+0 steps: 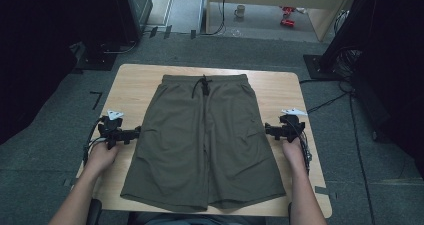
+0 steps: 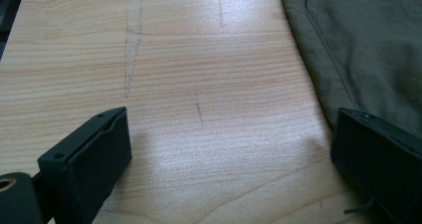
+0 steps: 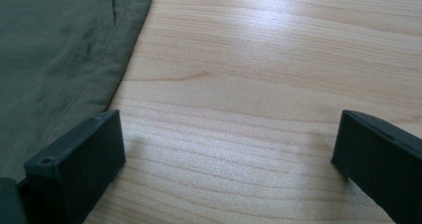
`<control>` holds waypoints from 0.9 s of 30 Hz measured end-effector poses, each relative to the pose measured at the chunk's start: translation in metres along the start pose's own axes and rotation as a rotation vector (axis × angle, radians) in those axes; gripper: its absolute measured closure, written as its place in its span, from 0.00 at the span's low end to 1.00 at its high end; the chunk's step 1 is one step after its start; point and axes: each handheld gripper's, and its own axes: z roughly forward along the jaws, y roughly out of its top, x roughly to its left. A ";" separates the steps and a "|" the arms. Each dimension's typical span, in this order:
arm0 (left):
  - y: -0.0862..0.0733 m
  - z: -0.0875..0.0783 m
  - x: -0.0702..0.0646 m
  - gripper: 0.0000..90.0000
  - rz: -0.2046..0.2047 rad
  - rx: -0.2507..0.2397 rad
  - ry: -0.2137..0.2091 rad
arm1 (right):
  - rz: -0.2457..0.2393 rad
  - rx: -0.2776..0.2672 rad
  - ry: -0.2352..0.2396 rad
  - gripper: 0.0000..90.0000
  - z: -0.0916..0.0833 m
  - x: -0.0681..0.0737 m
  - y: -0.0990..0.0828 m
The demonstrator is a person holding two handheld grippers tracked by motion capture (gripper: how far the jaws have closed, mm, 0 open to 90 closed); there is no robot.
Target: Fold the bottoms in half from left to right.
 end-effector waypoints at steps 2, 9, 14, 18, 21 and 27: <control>0.000 0.000 0.000 0.03 0.000 0.000 0.000 | 0.000 0.000 -0.001 0.00 0.000 0.000 0.000; 0.000 0.000 0.000 0.03 0.000 0.000 0.000 | 0.004 0.000 -0.004 0.00 0.000 0.000 0.000; 0.000 0.000 0.000 0.03 0.000 -0.001 -0.001 | 0.004 0.000 -0.005 0.00 0.000 0.000 0.000; 0.000 0.000 0.000 0.03 0.000 0.000 -0.001 | 0.006 0.000 -0.006 0.00 -0.001 0.001 -0.001; 0.000 0.000 0.000 0.03 0.004 0.000 -0.004 | 0.006 0.000 -0.006 0.00 -0.001 0.001 -0.001; 0.000 0.000 0.001 0.03 0.012 0.000 -0.013 | 0.006 0.000 -0.006 0.00 -0.001 0.001 -0.001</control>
